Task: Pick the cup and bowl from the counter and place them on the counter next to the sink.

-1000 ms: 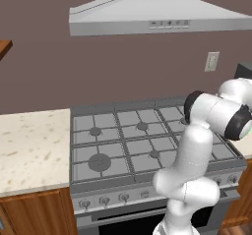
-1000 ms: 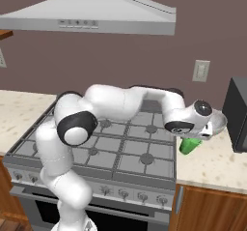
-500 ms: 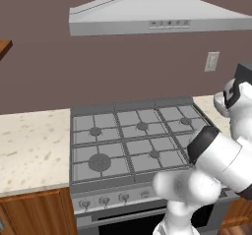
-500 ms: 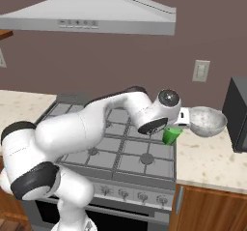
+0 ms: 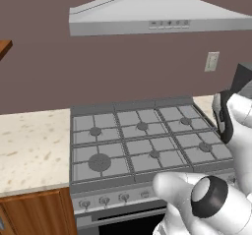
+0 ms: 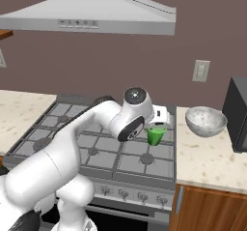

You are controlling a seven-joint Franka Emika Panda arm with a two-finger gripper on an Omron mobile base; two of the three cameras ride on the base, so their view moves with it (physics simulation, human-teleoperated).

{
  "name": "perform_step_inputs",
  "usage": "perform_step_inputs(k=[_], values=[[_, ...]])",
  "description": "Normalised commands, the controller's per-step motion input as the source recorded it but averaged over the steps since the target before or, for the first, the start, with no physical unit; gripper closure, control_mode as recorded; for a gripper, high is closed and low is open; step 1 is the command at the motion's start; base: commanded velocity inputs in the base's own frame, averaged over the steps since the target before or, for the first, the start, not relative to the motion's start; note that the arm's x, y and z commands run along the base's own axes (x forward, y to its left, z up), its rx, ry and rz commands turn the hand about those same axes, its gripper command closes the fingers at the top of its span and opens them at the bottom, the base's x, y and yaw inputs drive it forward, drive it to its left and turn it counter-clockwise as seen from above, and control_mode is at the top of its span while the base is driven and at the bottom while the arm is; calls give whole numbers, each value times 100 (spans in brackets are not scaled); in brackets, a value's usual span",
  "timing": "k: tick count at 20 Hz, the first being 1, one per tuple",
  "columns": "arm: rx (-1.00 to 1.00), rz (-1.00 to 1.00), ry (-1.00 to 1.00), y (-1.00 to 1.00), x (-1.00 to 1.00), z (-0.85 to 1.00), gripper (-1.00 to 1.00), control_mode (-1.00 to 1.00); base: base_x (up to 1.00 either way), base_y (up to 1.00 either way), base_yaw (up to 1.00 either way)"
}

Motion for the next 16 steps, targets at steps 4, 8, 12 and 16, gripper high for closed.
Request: perform_step_inputs(k=[4,8,12,16], values=[[-1,-13,0,61,-1,21,100,-100,0,0,0],[-5,-21,0,64,-9,23,100,-100,0,0,0],[0,-22,5,66,-25,10,100,-100,0,0,0],[0,-15,8,51,-16,19,100,-100,0,0,0]])
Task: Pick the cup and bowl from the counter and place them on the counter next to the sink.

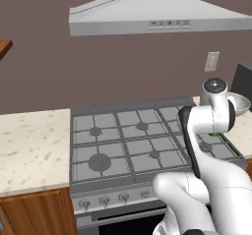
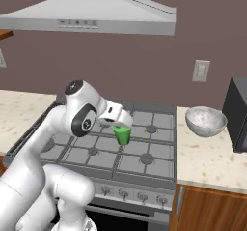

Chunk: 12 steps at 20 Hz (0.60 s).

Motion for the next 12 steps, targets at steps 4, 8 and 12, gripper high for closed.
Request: perform_step_inputs(k=[4,8,12], values=[[2,-4,8,52,-17,31,100,-100,0,0,0],[6,0,11,49,-8,34,100,-100,0,0,0],[7,9,15,56,-5,1,100,-100,0,0,0]])
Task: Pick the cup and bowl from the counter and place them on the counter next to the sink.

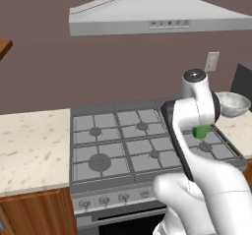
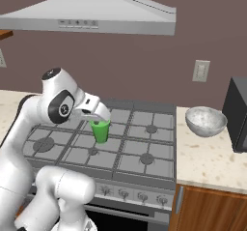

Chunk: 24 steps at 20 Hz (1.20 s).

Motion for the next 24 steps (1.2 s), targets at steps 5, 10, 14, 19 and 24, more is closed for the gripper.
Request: perform_step_inputs(k=[5,10,14,19,24], values=[[0,14,11,60,-14,-12,100,-100,0,0,0],[0,11,7,63,-25,-1,100,-100,0,0,0],[0,10,0,48,-29,0,100,-100,0,0,0],[0,0,0,0,1,1,100,-100,0,0,0],[0,0,0,0,0,0,100,-100,0,0,0]])
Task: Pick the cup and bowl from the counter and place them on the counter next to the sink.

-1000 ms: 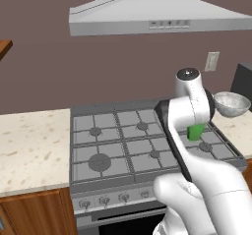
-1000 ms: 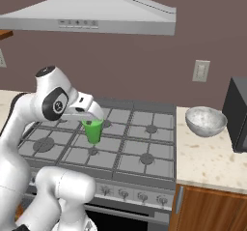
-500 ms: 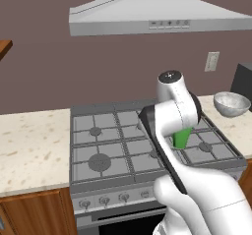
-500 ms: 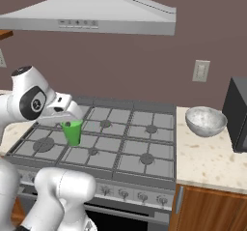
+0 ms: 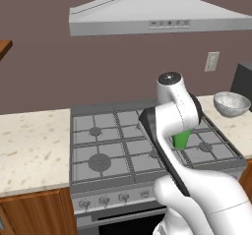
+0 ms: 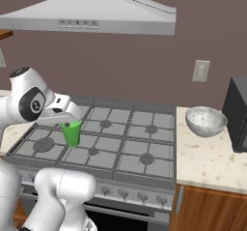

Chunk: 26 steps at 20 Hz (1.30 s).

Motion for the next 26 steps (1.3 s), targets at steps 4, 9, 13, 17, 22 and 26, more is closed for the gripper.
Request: perform_step_inputs(k=[4,9,13,17,22,26], values=[[0,0,0,0,0,0,100,100,0,0,0],[0,0,0,0,0,0,100,100,-69,3,0],[0,0,0,0,0,0,100,100,-61,0,-2],[0,0,0,0,0,0,100,100,11,4,31],[0,0,0,0,0,0,100,100,0,21,94],[0,0,0,0,0,0,100,100,0,26,100]])
